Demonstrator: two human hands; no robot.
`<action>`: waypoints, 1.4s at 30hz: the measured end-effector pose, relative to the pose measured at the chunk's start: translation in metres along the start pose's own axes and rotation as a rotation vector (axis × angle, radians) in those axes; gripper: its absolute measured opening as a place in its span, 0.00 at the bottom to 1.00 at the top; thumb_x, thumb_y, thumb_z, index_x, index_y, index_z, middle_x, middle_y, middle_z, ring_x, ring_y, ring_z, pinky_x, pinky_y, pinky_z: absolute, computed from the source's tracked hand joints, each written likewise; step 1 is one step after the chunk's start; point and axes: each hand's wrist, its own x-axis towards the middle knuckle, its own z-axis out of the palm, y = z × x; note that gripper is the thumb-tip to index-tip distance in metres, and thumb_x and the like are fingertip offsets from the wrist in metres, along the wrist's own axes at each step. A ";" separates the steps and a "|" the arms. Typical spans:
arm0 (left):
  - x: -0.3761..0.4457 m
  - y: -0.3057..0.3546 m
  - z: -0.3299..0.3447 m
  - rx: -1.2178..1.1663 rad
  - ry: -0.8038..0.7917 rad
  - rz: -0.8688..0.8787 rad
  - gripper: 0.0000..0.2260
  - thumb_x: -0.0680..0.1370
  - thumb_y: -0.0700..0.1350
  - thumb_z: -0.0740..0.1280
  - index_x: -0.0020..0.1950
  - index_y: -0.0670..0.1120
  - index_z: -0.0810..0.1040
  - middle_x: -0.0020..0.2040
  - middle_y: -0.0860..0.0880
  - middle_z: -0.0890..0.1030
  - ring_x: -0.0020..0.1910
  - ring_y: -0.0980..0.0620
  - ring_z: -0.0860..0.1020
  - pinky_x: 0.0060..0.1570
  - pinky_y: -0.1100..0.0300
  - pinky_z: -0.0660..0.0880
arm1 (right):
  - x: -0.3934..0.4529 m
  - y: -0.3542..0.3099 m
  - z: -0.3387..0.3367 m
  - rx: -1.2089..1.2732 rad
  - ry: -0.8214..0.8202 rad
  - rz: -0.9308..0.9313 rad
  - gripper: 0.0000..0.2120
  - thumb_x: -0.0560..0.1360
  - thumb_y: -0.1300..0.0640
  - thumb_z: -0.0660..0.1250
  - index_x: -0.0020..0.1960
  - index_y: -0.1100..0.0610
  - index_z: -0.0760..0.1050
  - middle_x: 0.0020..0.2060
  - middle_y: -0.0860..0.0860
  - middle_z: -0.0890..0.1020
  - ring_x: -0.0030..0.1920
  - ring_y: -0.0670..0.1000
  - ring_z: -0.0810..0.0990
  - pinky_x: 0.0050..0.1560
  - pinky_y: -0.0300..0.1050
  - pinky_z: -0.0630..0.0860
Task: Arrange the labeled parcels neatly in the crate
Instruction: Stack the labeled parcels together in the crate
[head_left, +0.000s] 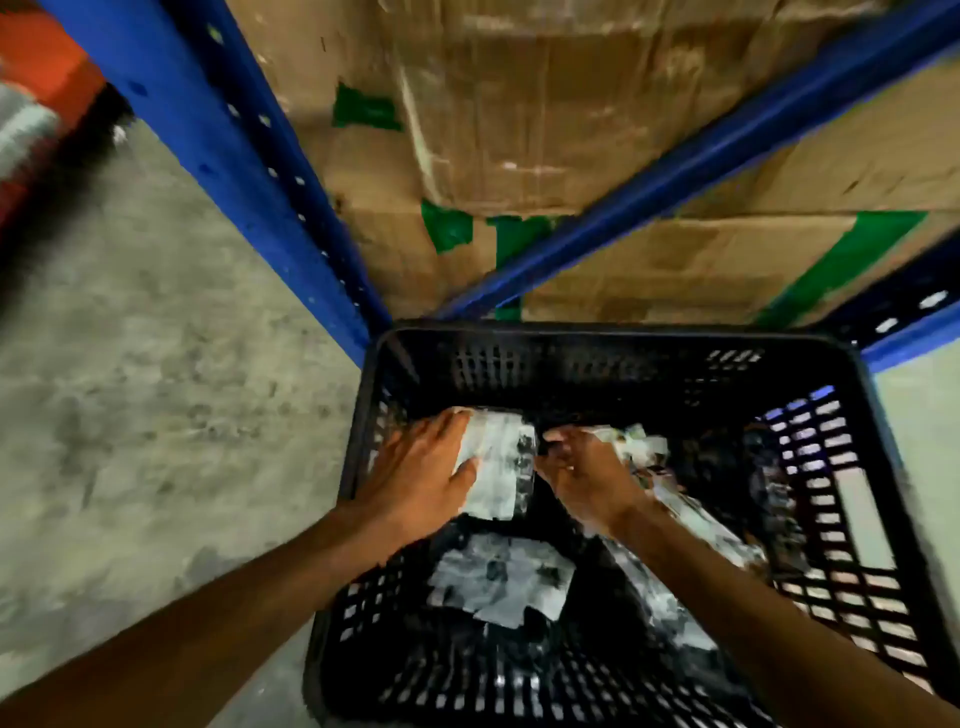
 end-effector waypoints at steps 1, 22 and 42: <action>0.013 -0.004 0.020 -0.023 -0.037 -0.053 0.24 0.81 0.50 0.56 0.77 0.46 0.60 0.76 0.46 0.67 0.73 0.46 0.67 0.70 0.53 0.65 | 0.015 0.012 0.019 0.005 -0.035 0.033 0.14 0.77 0.61 0.64 0.58 0.67 0.75 0.41 0.57 0.80 0.45 0.55 0.77 0.49 0.46 0.75; 0.082 -0.008 0.064 -0.798 -0.085 -0.393 0.47 0.67 0.63 0.73 0.77 0.41 0.60 0.75 0.41 0.68 0.72 0.42 0.68 0.67 0.53 0.68 | 0.056 0.006 0.058 0.701 -0.212 0.178 0.35 0.80 0.37 0.44 0.48 0.68 0.72 0.40 0.65 0.80 0.41 0.61 0.83 0.40 0.52 0.81; 0.084 -0.004 0.077 -0.752 0.150 -0.441 0.21 0.77 0.49 0.62 0.64 0.36 0.75 0.62 0.39 0.78 0.60 0.40 0.77 0.54 0.56 0.74 | 0.093 0.067 0.063 0.273 0.071 0.180 0.33 0.69 0.37 0.67 0.64 0.59 0.70 0.57 0.55 0.81 0.54 0.55 0.82 0.56 0.51 0.79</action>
